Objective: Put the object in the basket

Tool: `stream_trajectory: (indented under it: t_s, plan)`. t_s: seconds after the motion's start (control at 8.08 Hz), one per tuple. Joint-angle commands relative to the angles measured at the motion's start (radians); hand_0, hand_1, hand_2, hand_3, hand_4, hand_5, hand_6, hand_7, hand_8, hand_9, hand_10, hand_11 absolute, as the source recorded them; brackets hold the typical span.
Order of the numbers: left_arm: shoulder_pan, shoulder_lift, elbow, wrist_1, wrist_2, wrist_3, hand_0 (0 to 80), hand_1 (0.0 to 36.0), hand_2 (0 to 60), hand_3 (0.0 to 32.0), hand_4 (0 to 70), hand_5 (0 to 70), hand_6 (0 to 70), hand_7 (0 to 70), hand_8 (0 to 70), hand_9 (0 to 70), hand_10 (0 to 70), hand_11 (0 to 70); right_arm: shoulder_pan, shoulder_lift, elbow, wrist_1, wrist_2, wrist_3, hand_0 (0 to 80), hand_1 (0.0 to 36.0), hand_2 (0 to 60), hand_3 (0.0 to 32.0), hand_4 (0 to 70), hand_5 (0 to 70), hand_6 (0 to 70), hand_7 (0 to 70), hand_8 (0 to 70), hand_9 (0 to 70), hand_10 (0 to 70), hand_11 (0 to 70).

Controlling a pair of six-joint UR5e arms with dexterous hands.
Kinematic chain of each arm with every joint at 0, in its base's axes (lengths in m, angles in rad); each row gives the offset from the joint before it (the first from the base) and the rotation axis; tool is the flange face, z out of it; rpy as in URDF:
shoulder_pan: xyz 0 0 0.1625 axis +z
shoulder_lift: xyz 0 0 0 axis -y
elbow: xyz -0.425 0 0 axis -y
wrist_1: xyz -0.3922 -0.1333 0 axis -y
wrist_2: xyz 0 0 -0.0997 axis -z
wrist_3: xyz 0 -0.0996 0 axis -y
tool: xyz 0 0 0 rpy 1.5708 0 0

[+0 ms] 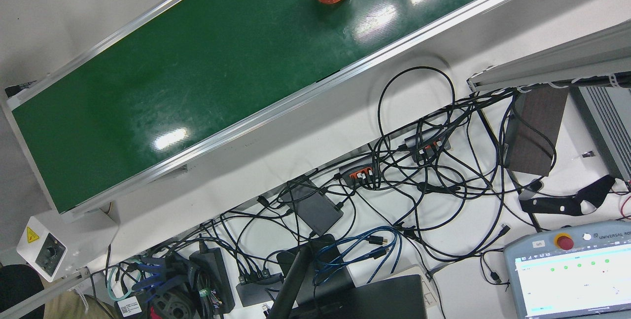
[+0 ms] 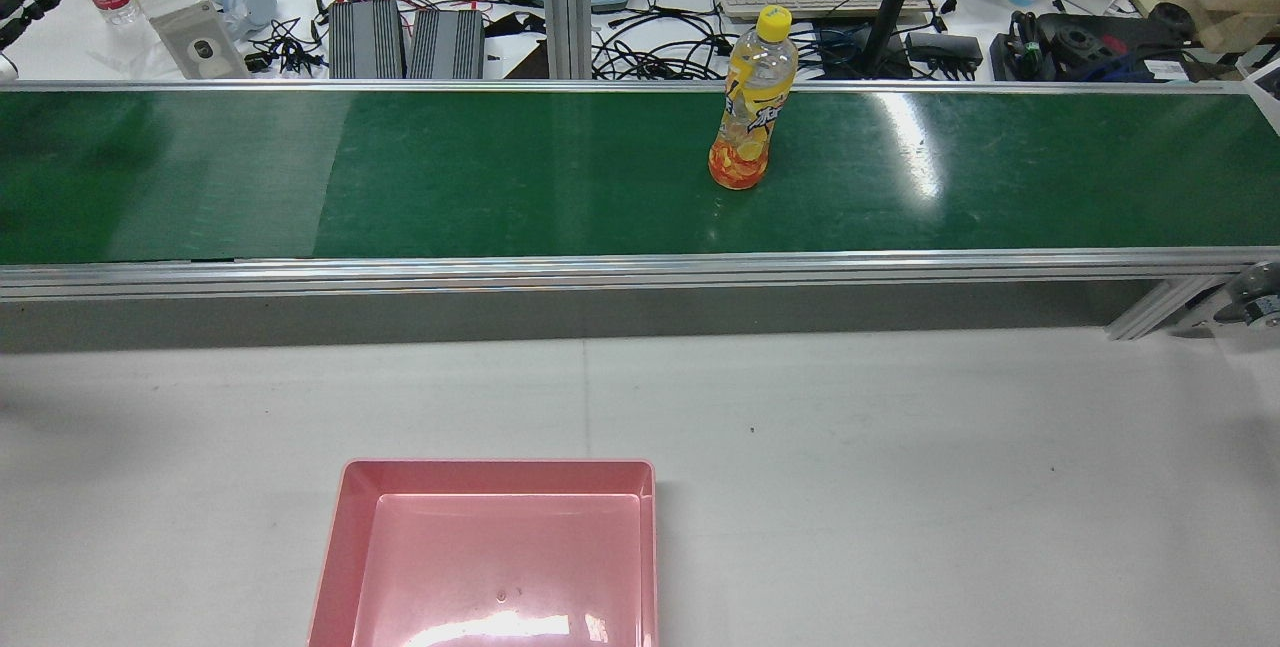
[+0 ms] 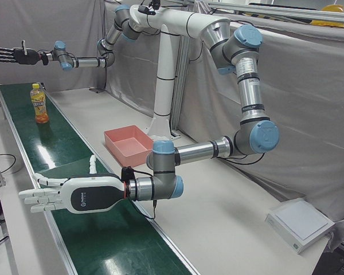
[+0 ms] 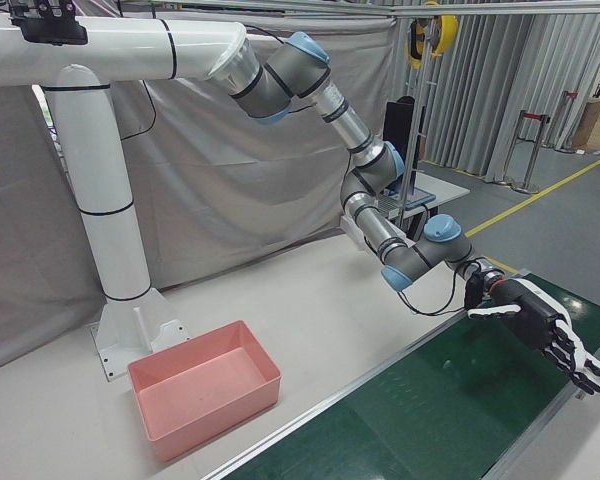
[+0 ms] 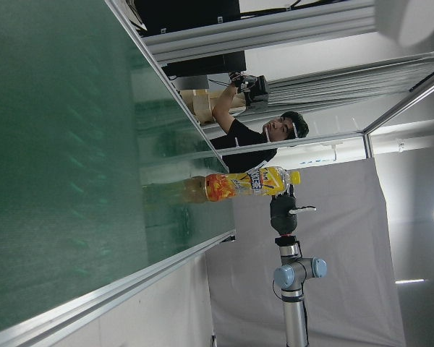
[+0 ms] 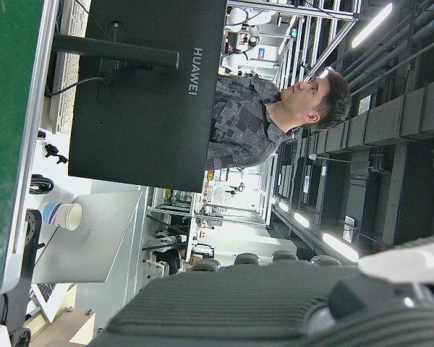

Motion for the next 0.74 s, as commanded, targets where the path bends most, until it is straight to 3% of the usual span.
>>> stream_trajectory:
  t_s: [0.0, 0.62]
  plan:
    - [0.004, -0.018, -0.003, 0.002, 0.000, 0.002, 61.6, 9.5, 0.0, 0.0, 14.5, 21.8, 0.0, 0.6, 5.1, 2.0, 2.4, 5.2, 0.000, 0.000, 0.000, 0.000, 0.000, 0.000, 0.0, 0.0, 0.0, 0.0, 0.0, 0.0, 0.0, 0.0, 0.0, 0.0, 0.0, 0.0]
    - [0.028, -0.069, -0.015, 0.041, 0.003, 0.027, 62.0, 10.0, 0.0, 0.0, 15.3, 23.1, 0.0, 0.8, 6.5, 4.3, 1.9, 4.5, 0.000, 0.000, 0.000, 0.000, 0.000, 0.000, 0.0, 0.0, 0.0, 0.0, 0.0, 0.0, 0.0, 0.0, 0.0, 0.0, 0.0, 0.0]
